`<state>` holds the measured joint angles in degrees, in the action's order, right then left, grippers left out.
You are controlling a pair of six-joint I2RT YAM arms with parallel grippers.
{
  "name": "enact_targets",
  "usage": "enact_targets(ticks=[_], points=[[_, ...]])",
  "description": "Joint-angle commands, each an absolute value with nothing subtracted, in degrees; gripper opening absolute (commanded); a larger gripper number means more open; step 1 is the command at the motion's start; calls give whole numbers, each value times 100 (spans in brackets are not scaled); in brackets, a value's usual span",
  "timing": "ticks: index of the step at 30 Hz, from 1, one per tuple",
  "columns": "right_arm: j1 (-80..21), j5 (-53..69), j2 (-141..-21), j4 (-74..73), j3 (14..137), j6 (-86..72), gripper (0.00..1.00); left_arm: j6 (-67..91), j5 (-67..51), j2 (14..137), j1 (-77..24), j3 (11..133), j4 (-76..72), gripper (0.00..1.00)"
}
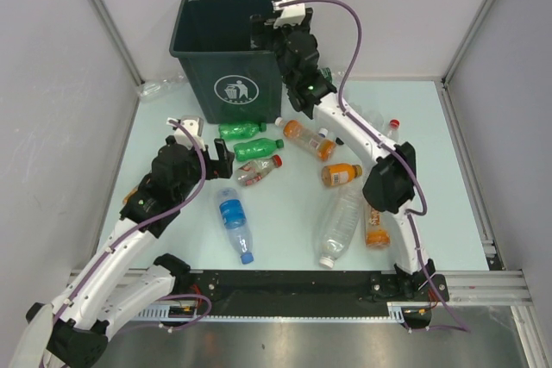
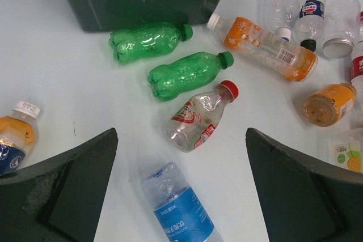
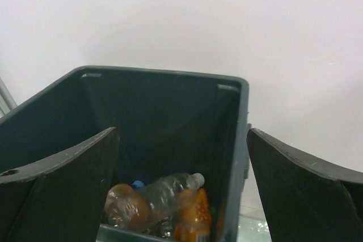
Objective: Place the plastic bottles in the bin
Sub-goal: Place the plastic bottle in the trash bin, then pick up the plastic bottle at the center of the board.
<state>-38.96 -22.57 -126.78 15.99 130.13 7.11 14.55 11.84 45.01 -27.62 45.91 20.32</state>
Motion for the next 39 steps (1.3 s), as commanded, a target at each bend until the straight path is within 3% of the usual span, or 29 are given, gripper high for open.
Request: enact_targets(ticks=[1,7,16,21,27,34,39], points=[[-3955,-2513,-11735,1512,12806,799,100,1441,1257,4465,-2751,4869,1942,100],[-4113,-3216,-10708,924,11963,730,100,1441,1283,4438,-2751,4869,1942,100],[-4175,-3788,-9239,-1088,10803,-78,100,1450,1327,4395,-2751,4869,1951,100],[-4070,-4385,-8265,-1809,9485,-639,100,1450,1336,4359,-2751,4843,1899,100],[-3376,-4000,-7306,-3048,8342,-2037,100,1494,1318,4447,-2751,4843,1898,100],[-3120,-3937,-7032,-3972,7779,-2495,100,1634,1424,4535,-2751,4869,1994,100],[-3102,-3797,-6900,-4263,7524,-2830,100,2651,1626,4763,-2751,5142,3285,100]])
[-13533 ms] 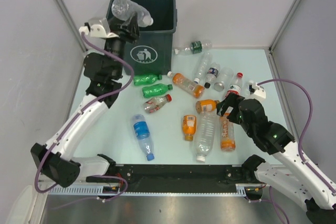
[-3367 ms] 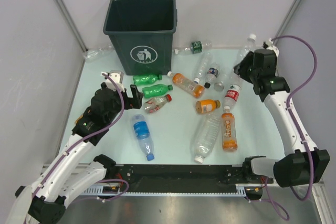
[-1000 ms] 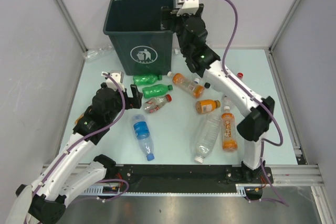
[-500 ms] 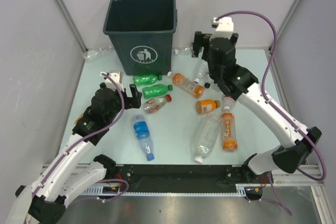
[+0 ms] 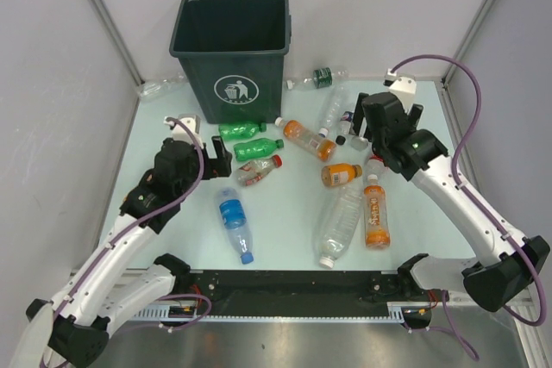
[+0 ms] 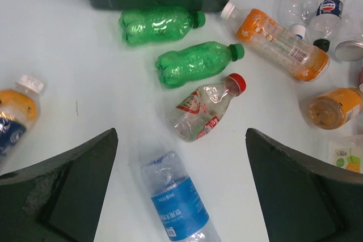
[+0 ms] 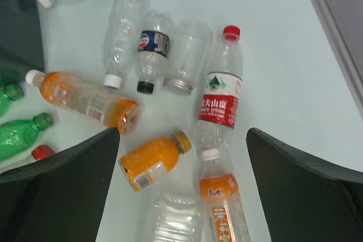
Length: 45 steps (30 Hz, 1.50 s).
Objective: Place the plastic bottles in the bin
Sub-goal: Pick up the plastic bottle at the center of the board.
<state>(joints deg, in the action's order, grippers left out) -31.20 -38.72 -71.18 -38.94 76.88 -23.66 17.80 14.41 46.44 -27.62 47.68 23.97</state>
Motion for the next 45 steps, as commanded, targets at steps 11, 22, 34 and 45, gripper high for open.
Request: enact_targets(ticks=[11,22,34,45], points=[[-3067,-3402,-6776,-3999,6830,-3155,100,4570,554,4254,-2760,3184,3253,100],[-3059,-3296,-6592,-3981,6495,-3278,100,4526,379,5176,-2760,2848,2647,100],[-3032,-3270,-6478,-3955,6390,-3313,99,4377,255,5449,-2760,2531,2083,71],[-2997,-3226,-6355,-3973,6346,-3366,94,3982,825,5485,-2777,3269,3058,32]])
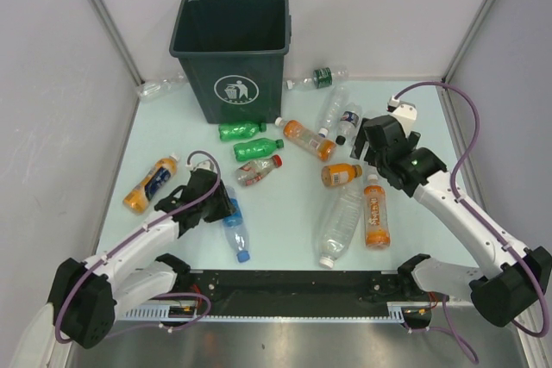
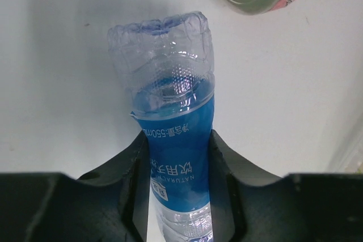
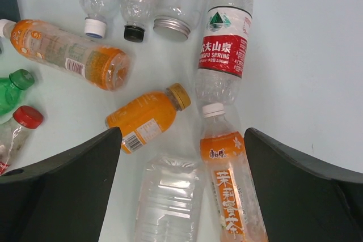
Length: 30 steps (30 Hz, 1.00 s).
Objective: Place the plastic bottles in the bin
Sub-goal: Pick up the plastic bottle at the center of the board.
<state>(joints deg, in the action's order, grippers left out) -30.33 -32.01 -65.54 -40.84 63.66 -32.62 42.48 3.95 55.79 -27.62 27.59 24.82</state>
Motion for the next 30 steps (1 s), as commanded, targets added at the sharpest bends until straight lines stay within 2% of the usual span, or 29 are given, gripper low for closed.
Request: enact_targets(ticks=[1,12,21,25,30], points=[[-2997,-3234,-6346,-3955,6337,-3340,95,3947,948,5423,-2777,3357,3241,32],[-2918,-3024,-6293,-3797,6223,-3357,94,3437,1046,4939,-2786,4429,3709,34],[-2874,-2830,-6302,-3437,6231,-3278,93,2576,1423,5369,-2786,6309,3516,36],[-2865,-2804,-6302,-3506,6223,-3313,93,2128,1643,5747,-2777,7397,3122,36],[-2865,-2839,-6267,-3595,6223,-3331,92,1609,1854,6205,-2777,8059,2085,40]])
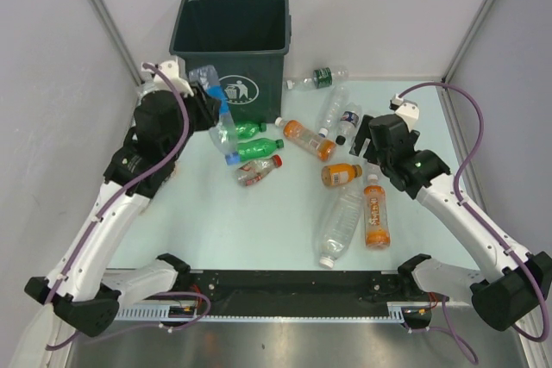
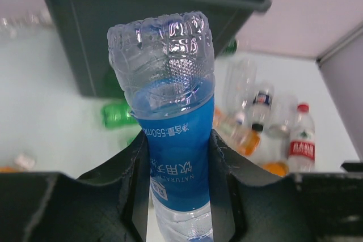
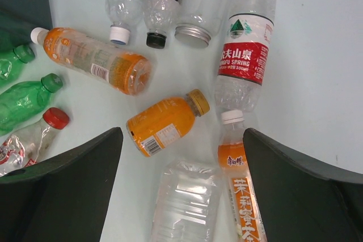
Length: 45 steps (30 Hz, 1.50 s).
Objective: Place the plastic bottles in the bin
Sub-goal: Pick up the plastic bottle at the center of the board, then place the plastic bottle in the trash bin.
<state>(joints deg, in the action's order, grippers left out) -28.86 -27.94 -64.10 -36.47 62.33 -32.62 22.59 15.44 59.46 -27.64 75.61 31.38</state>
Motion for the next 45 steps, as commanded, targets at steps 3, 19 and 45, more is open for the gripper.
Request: enact_targets(ticks=[3,19,45], points=[[-2856,-2848,-6214,-3612,6223,-3348,92,1196,1881,6486,-2777,8261,1119,42],[-2821,-2821,-5941,-3603,6223,-3401,91,1019,2759,9253,-2013,10896,-1239,44],[-2663,-2505,-5862,-3735,6223,-3436,91,1047,1872,9458,-1266,10855,-1108,100]])
